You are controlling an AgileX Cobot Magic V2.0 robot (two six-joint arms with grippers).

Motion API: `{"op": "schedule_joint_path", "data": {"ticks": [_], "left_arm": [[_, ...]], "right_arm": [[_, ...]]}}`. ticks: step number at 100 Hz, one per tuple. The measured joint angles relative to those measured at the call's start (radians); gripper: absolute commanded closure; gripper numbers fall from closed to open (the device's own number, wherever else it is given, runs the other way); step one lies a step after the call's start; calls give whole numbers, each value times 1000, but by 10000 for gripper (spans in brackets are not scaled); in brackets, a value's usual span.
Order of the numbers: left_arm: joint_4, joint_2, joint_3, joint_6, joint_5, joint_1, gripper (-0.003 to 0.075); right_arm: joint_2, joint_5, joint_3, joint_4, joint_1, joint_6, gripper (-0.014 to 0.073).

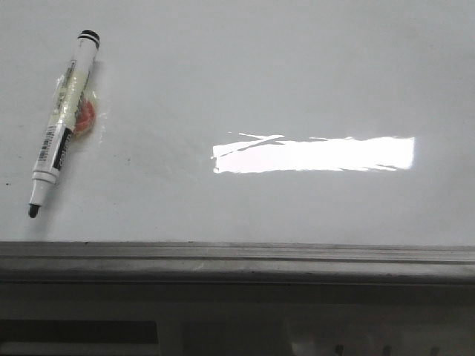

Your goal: Write number 6 on whiteboard

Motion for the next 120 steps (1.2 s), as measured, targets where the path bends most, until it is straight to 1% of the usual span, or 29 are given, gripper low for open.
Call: {"op": "schedule_joint_path", "data": {"ticks": [45, 54, 66, 80, 103, 120], "left_arm": [[-68, 0, 0, 0, -6, 0, 741], [-75, 0, 1, 0, -29, 0, 741], [-75, 0, 1, 0, -106, 0, 741], [-80, 0, 1, 0, -155, 0, 741], [-81, 0, 1, 0, -168, 0, 741], [-81, 0, 1, 0, -170, 0, 741]], "right_arm": [[0, -2, 0, 0, 0, 0, 657], [0, -20, 4, 2, 0, 0, 657], [0, -43, 4, 10, 0, 0, 657], [0, -92, 6, 49, 0, 0, 657], [0, -133, 6, 25, 0, 0, 657], [0, -137, 6, 18, 0, -2, 657]]}}
